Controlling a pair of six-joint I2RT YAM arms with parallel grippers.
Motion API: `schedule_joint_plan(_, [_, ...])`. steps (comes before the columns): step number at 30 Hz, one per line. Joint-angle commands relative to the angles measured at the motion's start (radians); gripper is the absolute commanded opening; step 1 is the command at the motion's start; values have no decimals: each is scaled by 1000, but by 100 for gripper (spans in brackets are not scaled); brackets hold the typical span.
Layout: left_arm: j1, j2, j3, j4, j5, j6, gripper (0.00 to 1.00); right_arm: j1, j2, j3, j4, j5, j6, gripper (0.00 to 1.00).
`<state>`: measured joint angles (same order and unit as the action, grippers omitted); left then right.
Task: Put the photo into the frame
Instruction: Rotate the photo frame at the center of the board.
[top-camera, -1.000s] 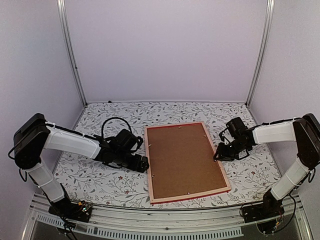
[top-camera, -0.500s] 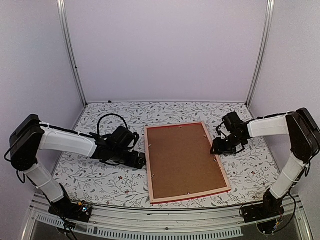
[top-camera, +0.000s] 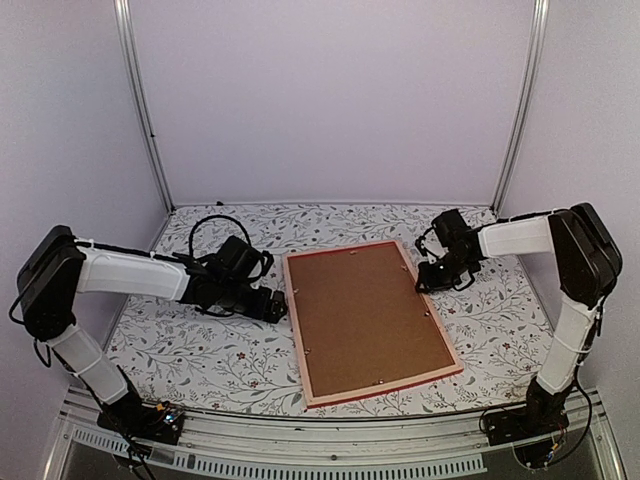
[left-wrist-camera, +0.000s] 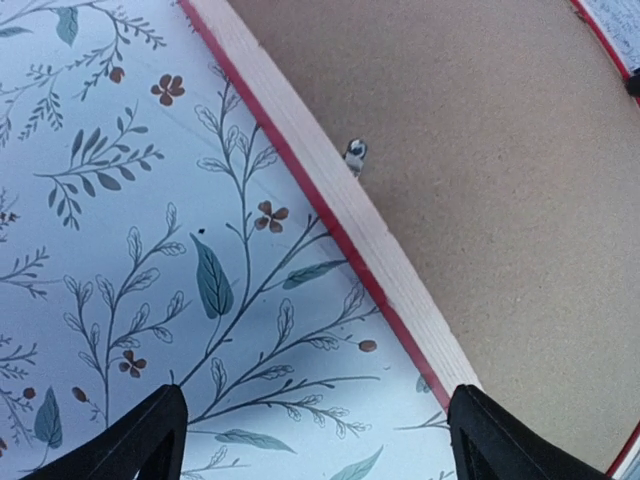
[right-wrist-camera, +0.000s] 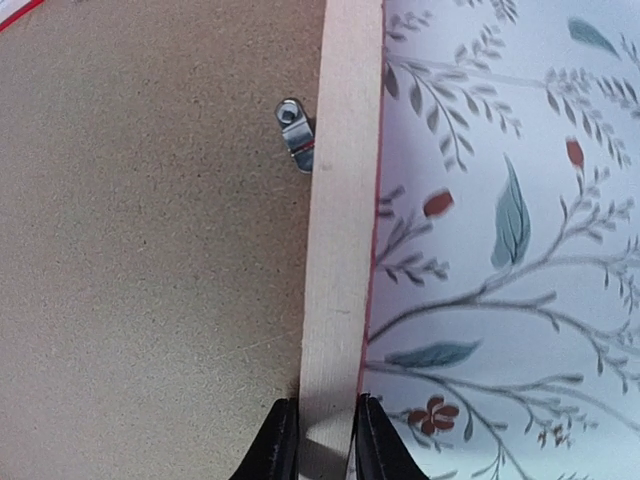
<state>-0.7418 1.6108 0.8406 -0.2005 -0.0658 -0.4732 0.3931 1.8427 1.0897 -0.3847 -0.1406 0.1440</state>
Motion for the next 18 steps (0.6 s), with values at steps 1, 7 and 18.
schedule_joint_plan(1, [35, 4, 53, -14, 32, 90, 93, -3, 102, 109, 40, -16, -125, 16])
schedule_joint_plan(7, [78, 49, 127, -71, 18, 155, 95, -3, 219, 242, 43, -143, -324, 15])
schedule_joint_plan(18, [161, 234, 332, -142, -38, 213, 96, 1, 395, 553, -134, -468, -592, 15])
